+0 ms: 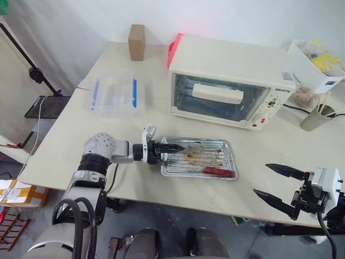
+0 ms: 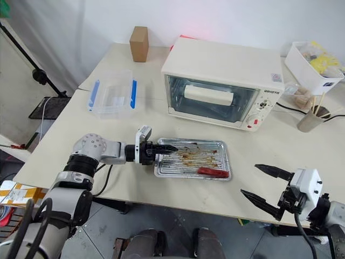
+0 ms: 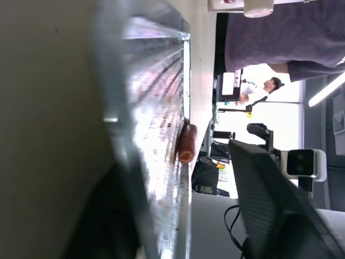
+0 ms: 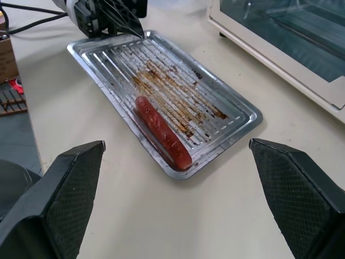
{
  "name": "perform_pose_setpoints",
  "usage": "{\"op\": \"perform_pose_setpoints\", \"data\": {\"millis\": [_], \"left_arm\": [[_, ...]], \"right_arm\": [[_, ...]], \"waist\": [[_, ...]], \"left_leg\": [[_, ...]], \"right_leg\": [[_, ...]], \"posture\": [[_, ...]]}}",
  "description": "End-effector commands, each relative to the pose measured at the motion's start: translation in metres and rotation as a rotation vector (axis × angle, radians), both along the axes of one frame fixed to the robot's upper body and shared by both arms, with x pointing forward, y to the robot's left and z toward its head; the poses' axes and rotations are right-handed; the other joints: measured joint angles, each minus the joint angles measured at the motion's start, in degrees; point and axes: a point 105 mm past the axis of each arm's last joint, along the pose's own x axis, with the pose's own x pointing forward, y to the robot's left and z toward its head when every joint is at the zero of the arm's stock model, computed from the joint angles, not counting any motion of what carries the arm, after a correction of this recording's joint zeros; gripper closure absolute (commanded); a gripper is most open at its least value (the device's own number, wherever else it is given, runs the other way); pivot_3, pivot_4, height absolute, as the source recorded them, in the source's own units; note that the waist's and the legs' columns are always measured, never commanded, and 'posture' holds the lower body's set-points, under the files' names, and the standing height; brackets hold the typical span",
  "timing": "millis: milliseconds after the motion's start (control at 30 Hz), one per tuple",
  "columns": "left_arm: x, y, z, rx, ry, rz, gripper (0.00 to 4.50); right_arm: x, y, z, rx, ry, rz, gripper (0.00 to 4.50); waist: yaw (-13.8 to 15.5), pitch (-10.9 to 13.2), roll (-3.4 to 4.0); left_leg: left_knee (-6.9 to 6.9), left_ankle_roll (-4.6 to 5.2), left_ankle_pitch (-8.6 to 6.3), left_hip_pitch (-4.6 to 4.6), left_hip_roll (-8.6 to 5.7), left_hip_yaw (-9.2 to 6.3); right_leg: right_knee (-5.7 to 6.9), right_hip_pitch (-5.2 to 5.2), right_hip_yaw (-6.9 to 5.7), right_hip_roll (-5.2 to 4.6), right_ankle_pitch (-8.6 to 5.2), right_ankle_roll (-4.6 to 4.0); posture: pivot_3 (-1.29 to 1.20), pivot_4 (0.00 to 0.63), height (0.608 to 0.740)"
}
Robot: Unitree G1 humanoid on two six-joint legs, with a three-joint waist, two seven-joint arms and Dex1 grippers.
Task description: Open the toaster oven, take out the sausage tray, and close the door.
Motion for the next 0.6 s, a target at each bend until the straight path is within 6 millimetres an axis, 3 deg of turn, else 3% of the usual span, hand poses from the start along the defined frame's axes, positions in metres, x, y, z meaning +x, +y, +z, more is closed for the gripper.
{"op": "perform_pose_setpoints", "data": {"millis": [33,133,233,333,500,600], "left_arm": [[-0.004,0.027,0.019,0.024,-0.183,0.019,0.79],[-0.009,0.044,0.023,0.047,-0.320,0.046,0.01],[-0.025,0.079,0.039,0.041,-0.535,0.084,0.01],[-0.039,0.103,0.035,0.209,-0.790,0.056,0.01],[-0.046,0.130,0.043,0.444,-1.220,-0.002,0.01],[-0.057,0.142,0.038,0.523,-1.315,-0.117,0.01]], "right_arm": [[0.004,0.001,0.004,-0.003,-0.019,0.015,0.00],[0.007,-0.001,0.004,-0.004,-0.020,0.020,0.00],[0.011,0.000,0.005,-0.009,-0.018,0.048,0.00],[0.017,0.000,0.008,-0.016,-0.020,0.079,0.00],[0.027,0.005,0.018,-0.035,-0.036,0.153,0.00],[0.032,0.014,0.026,-0.050,-0.028,0.231,0.00]], "waist": [[-1.05,0.01,-0.02],[-1.53,0.02,-0.02],[-2.42,0.04,0.00],[-2.73,0.09,0.00],[-2.03,0.15,0.10],[-2.32,0.14,0.11]], "left_leg": [[-0.06,-0.03,0.02,0.00,0.01,0.00],[-0.15,-0.10,0.07,0.04,0.06,-0.01],[-0.18,-0.11,0.08,0.06,0.07,0.01],[-0.22,-0.12,0.07,0.07,0.13,0.02],[-0.25,0.01,-0.07,0.04,0.09,0.00],[-0.26,0.12,-0.11,-0.21,0.09,0.01]], "right_leg": [[0.00,-0.02,0.01,0.00,0.00,0.00],[0.01,-0.05,0.00,0.04,-0.01,-0.03],[0.03,-0.05,0.03,0.04,-0.03,-0.05],[0.01,-0.08,0.03,0.05,-0.07,-0.14],[-0.05,-0.09,-0.01,-0.17,-0.11,-0.23],[-0.19,-0.26,-0.05,-0.23,-0.11,-0.24]], "posture": [[0.00,0.150,0.740],[0.00,0.150,0.740],[0.00,0.150,0.740],[0.00,0.150,0.740],[0.00,0.150,0.740],[0.00,0.150,0.740]]}}
